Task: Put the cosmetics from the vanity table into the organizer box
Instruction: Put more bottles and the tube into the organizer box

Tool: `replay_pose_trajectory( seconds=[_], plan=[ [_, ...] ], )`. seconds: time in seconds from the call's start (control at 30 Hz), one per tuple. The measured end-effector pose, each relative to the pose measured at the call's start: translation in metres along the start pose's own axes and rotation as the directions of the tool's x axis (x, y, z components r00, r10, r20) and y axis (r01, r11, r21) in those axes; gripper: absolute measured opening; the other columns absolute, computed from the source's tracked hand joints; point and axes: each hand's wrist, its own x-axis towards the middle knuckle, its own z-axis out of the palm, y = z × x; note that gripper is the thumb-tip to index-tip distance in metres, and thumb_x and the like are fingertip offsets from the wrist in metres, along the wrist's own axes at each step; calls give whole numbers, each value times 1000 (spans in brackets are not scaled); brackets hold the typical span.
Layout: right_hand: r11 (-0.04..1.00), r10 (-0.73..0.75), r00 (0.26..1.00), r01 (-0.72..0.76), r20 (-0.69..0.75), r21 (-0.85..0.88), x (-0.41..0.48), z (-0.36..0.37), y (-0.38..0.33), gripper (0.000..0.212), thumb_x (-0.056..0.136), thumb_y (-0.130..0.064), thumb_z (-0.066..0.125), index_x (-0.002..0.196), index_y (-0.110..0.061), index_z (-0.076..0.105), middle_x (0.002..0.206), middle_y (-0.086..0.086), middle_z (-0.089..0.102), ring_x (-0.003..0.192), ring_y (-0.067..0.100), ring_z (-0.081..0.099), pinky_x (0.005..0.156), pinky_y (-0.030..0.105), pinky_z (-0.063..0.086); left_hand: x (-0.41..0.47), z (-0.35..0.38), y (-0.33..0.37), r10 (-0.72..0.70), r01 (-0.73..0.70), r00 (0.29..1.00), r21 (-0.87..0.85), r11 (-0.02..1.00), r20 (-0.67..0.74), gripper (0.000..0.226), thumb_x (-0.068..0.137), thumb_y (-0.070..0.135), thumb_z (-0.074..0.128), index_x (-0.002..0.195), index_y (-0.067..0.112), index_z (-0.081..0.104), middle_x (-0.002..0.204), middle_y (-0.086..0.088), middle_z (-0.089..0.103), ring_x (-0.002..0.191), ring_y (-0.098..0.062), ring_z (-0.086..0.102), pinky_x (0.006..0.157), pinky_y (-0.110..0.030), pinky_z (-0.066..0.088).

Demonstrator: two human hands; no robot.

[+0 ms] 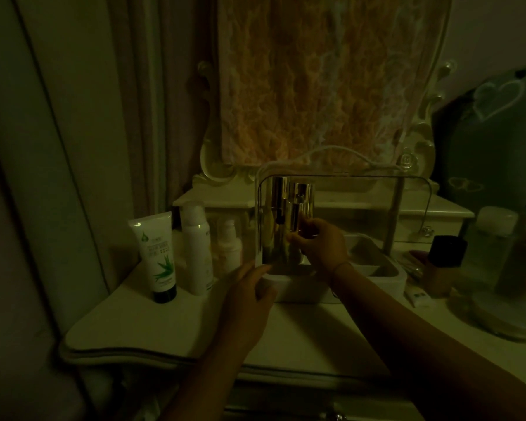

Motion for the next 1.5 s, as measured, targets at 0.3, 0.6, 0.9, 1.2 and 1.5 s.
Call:
replay_pose_trajectory(
  seconds=[0.3,0.6,0.9,1.2,1.5],
  plan=[
    [999,1,999,-2,-32,-36,3,1,5,35,80,-19,70,111,-7,61,105,8,68,86,14,62,72,23,50,0,0,-2,-2,2,1000,-10,1000,-1,36,89,20,54,125,26,51,148,3,29,131,-14,34,100,-25,37],
    [988,73,997,-69,22,-135,4,3,12,26,79,-16,70,103,-9,63,98,7,67,75,8,58,66,20,48,-1,-2,3,-13,13,1000,7,1000,12,38,89,21,54,127,23,51,149,2,27,134,-15,30,108,-34,35],
    [985,109,990,-95,92,-145,3,-1,11,18,80,-17,69,96,-11,66,73,-11,56,63,-2,51,51,13,35,0,-2,1,2,-2,1000,10,1000,10,37,89,20,54,125,26,51,148,1,28,133,-15,32,104,-28,36],
    [973,-36,994,12,-100,-232,-30,-32,7,42,77,-24,72,115,-13,57,96,-8,54,89,8,53,72,16,42,1,-1,-4,3,-3,1000,-15,1000,6,35,88,19,54,123,24,53,144,0,34,128,-17,39,105,-36,40],
    [905,-130,932,-28,-338,-424,-103,-126,68,39,75,-26,73,110,-16,60,98,3,64,80,14,55,56,19,38,4,0,-5,5,-5,1000,22,1000,-2,35,86,15,57,121,18,55,139,-5,39,124,-22,42,104,-45,40]
  ],
)
